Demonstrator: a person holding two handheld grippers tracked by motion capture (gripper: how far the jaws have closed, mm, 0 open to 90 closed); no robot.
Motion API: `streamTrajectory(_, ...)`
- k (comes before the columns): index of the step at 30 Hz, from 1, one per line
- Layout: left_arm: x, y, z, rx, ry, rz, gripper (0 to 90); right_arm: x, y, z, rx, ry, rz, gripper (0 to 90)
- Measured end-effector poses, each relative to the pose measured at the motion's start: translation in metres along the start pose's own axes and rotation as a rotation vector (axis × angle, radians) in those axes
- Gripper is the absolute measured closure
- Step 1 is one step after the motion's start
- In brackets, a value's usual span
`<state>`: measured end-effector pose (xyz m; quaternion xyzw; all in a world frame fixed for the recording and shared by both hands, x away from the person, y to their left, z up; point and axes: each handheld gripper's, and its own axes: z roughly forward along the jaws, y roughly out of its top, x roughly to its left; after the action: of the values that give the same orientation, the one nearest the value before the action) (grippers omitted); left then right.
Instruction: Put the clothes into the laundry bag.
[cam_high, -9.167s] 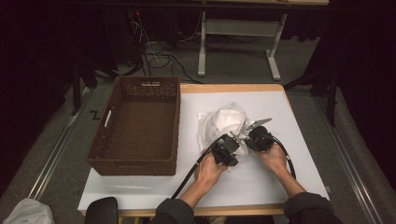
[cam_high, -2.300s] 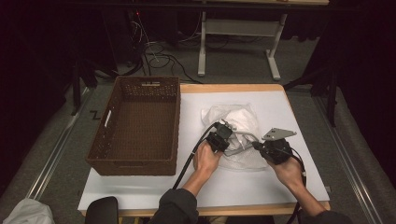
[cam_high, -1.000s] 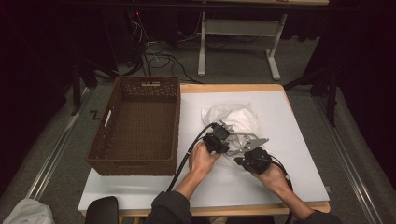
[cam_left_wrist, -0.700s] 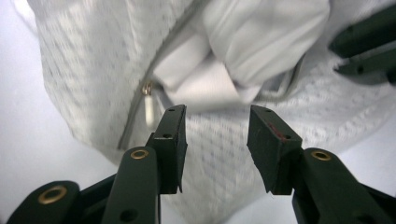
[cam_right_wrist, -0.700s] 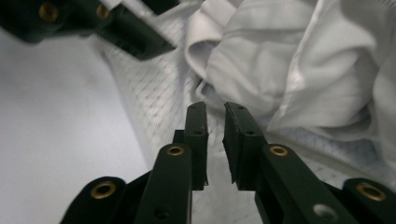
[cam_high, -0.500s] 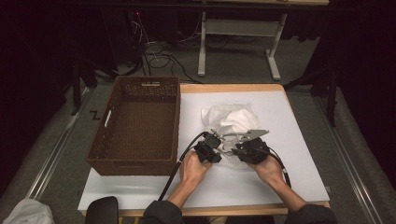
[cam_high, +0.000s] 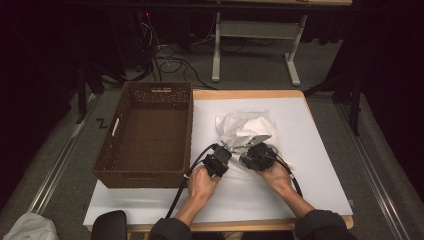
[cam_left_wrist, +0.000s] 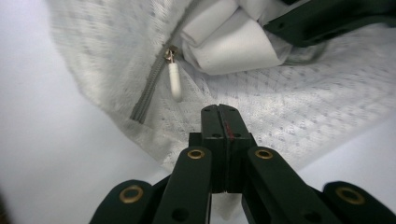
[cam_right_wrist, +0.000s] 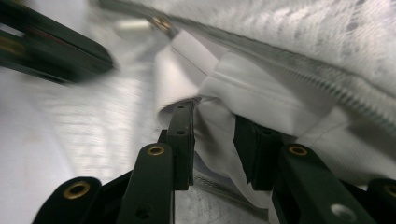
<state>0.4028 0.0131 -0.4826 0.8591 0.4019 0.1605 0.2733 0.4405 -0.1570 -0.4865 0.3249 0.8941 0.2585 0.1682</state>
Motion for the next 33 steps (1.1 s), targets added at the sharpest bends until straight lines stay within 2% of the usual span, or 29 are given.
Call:
streamTrajectory(5, -0.007, -0.013, -0.032, -0.053, 0.007, 0.031, 90.0, 0.003, 0.001, 0.004, 0.026, -0.024, -0.026, 68.9)
streamTrajectory(8, -0.012, -0.021, -0.044, -0.068, -0.005, 0.041, 90.0, 0.003, 0.002, 0.005, 0.027, -0.025, -0.021, 68.9)
streamTrajectory(10, -0.013, -0.026, -0.046, -0.057, -0.01, 0.043, 89.9, 0.003, 0.001, 0.004, 0.033, -0.019, -0.019, 67.5)
streamTrajectory(12, -0.013, -0.029, -0.045, -0.049, -0.032, 0.033, 89.6, 0.003, 0.001, 0.002, 0.031, -0.006, -0.013, 65.4)
streamTrajectory(16, -0.007, -0.031, -0.039, -0.051, -0.037, 0.003, 87.6, 0.005, -0.001, -0.008, 0.002, 0.009, -0.007, 64.8)
streamTrajectory(18, -0.006, -0.031, -0.038, -0.055, -0.033, -0.012, 82.5, 0.005, -0.003, -0.016, -0.023, 0.019, -0.008, 65.7)
streamTrajectory(21, -0.006, -0.03, -0.037, -0.065, -0.005, -0.027, 72.7, 0.006, -0.005, -0.023, -0.036, 0.027, -0.023, 67.5)
streamTrajectory(24, -0.004, -0.027, -0.033, -0.059, 0.032, -0.053, 65.0, 0.006, -0.009, -0.029, -0.018, 0.036, -0.05, 69.6)
streamTrajectory(27, -0.002, -0.023, -0.025, -0.041, 0.062, -0.072, 60.6, 0.005, -0.014, -0.028, 0.006, 0.04, -0.056, 70.5)
streamTrajectory(33, 0.001, -0.019, -0.007, -0.002, 0.057, -0.107, 59.3, -0.007, -0.035, -0.021, 0.084, 0.015, -0.025, 70.5)
